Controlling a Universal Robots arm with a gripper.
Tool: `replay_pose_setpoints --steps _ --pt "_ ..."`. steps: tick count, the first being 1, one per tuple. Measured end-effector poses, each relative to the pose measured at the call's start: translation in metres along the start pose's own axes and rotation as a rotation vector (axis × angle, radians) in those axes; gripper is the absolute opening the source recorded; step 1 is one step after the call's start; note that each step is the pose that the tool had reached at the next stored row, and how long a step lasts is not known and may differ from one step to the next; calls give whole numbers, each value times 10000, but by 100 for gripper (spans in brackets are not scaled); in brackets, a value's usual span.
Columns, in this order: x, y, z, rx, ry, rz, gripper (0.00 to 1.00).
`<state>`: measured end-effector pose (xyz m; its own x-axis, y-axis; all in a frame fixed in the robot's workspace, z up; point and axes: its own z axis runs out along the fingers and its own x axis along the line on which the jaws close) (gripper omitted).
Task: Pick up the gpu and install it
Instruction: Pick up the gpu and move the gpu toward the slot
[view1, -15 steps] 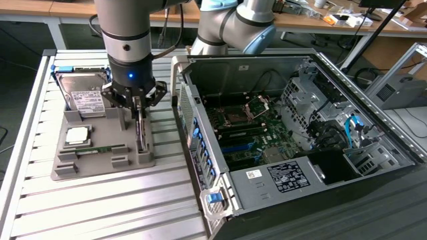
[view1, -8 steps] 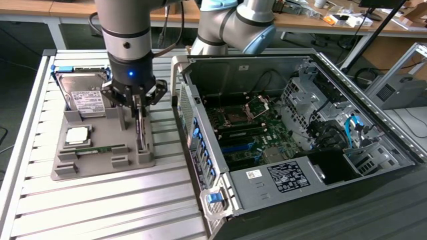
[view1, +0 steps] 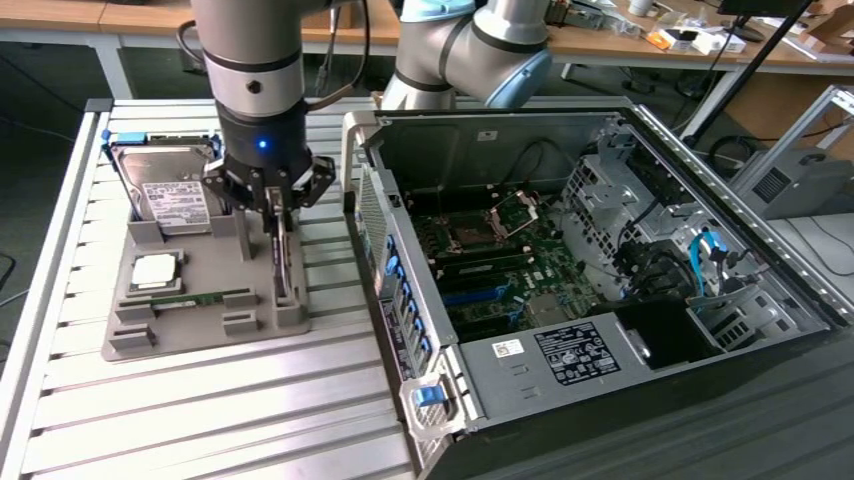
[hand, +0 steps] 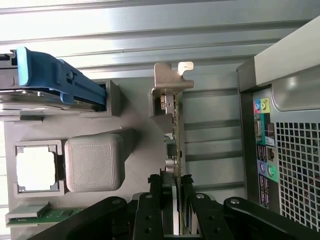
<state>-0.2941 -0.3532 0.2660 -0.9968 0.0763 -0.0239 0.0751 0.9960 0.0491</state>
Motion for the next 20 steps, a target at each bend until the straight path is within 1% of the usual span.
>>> replay_pose_setpoints --steps 20 --pt "-5 7 -137 -77 6 2 27"
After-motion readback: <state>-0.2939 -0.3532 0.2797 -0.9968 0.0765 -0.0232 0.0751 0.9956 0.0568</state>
